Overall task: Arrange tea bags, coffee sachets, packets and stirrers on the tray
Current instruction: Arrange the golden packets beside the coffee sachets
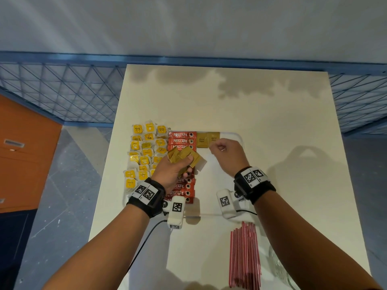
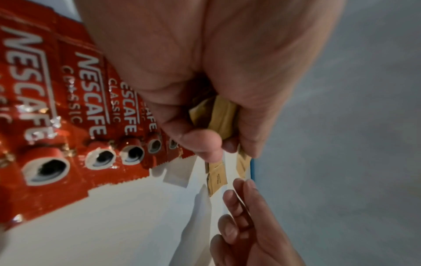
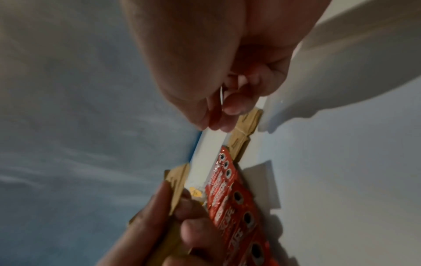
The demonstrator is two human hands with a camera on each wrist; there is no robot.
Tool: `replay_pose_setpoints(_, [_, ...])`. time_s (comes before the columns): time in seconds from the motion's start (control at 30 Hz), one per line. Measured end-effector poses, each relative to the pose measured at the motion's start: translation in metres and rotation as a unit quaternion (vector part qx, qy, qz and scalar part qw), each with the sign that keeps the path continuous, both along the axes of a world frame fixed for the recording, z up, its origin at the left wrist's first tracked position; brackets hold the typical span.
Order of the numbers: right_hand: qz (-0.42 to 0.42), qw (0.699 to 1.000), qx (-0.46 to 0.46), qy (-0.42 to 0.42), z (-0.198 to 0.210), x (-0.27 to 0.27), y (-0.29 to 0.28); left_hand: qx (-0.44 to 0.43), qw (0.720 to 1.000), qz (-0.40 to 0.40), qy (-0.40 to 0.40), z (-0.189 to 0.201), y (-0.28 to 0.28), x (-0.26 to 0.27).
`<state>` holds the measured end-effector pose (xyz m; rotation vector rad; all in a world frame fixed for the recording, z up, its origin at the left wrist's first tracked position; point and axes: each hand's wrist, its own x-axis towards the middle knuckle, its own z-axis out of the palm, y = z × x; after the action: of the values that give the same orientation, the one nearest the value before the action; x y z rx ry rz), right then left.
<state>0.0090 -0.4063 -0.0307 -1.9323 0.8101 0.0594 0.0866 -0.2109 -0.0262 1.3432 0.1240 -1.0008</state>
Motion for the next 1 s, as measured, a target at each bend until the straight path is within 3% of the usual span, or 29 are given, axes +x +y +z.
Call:
replay_pose_setpoints(0.27, [0.066, 0.993, 0.093, -0.039, 0.013, -0.018, 0.018, 0.015, 0.999, -0.035, -0.022, 0.003, 0.001, -0.006])
replay_pose_setpoints(0.57, [0.113, 0.993, 0.024, -0.019, 0.016, -0.029, 0.030, 0.010, 1.000, -0.010, -0.024, 0.006, 0.007, -0.017])
replay_pose_setpoints(0.83, [0.034, 0.999, 0.010, 0.003, 0.013, -0.011, 0.024, 0.023, 0.998, 0.058, 0.032, 0.008, 0.013, -0.014])
replay_pose_setpoints(1.0, [0.043, 0.997, -0.040, 0.043, 0.009, 0.003, 0.016, 0.001, 0.997, 0.062, 0.053, 0.012, 0.014, -0.012])
